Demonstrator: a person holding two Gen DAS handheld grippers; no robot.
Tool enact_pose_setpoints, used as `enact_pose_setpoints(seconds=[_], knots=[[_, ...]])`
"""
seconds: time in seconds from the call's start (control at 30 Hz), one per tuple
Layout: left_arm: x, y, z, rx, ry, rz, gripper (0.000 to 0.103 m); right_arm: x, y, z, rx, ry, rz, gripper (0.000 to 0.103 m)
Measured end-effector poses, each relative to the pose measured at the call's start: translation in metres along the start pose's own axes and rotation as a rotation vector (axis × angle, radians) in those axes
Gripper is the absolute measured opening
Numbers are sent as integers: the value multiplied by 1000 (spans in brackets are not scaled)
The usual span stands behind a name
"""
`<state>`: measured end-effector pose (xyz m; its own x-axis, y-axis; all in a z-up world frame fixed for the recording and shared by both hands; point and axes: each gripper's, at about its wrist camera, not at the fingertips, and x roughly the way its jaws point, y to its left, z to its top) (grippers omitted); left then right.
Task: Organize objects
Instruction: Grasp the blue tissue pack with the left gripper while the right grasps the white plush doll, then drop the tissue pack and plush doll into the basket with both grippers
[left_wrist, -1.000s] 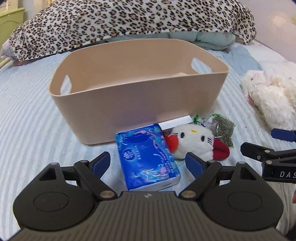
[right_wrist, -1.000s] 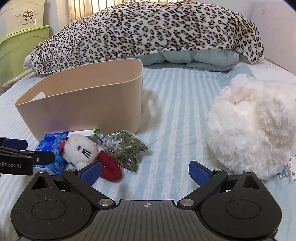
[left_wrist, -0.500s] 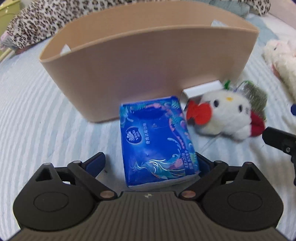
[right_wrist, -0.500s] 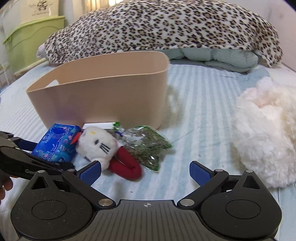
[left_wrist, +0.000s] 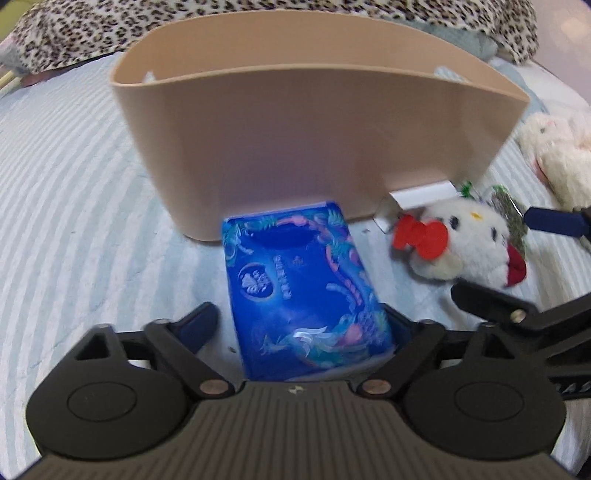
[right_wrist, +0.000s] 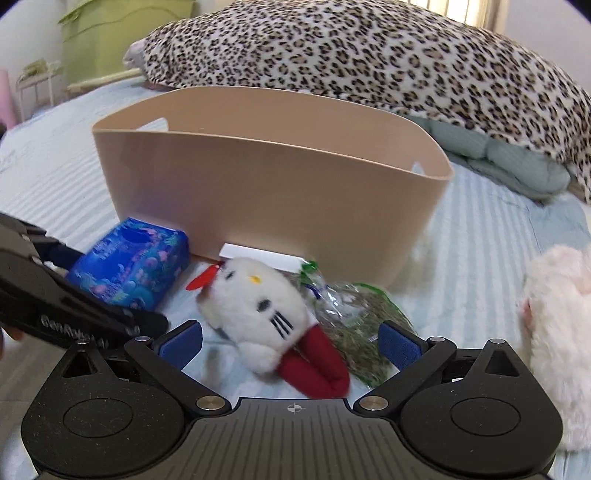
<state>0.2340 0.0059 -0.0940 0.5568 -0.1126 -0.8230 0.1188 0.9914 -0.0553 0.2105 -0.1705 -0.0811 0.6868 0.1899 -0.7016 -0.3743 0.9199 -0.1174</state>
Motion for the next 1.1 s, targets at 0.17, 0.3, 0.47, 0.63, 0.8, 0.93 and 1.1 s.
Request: enact_pose_setpoints(seconds=[0.17,0.3,0.47,0.63,0.8,0.93,1.1], knots=[[-4,14,0,-41,-5,0,70,9,6,-1,4,18,12,77],[-12,13,-2,-24,1,18,67,2,11,-5,-8,2,18,55],[-25,10,-4,5,-23,43,66,-8,2,-10,52,-2,35,37],[-43,3,-1,19,-81,41,66,-11,-5,-8,91,-21,37,34],[-55,3,0,14,-85,20,66,-31,-13,-2,121,-69,53,34],[-66,-3,8,9,-134,22,66,-56,-23,12,151,-146,52,33],[-92,-6,24,25,-216,30,66,-81,-36,36,167,-235,46,33]])
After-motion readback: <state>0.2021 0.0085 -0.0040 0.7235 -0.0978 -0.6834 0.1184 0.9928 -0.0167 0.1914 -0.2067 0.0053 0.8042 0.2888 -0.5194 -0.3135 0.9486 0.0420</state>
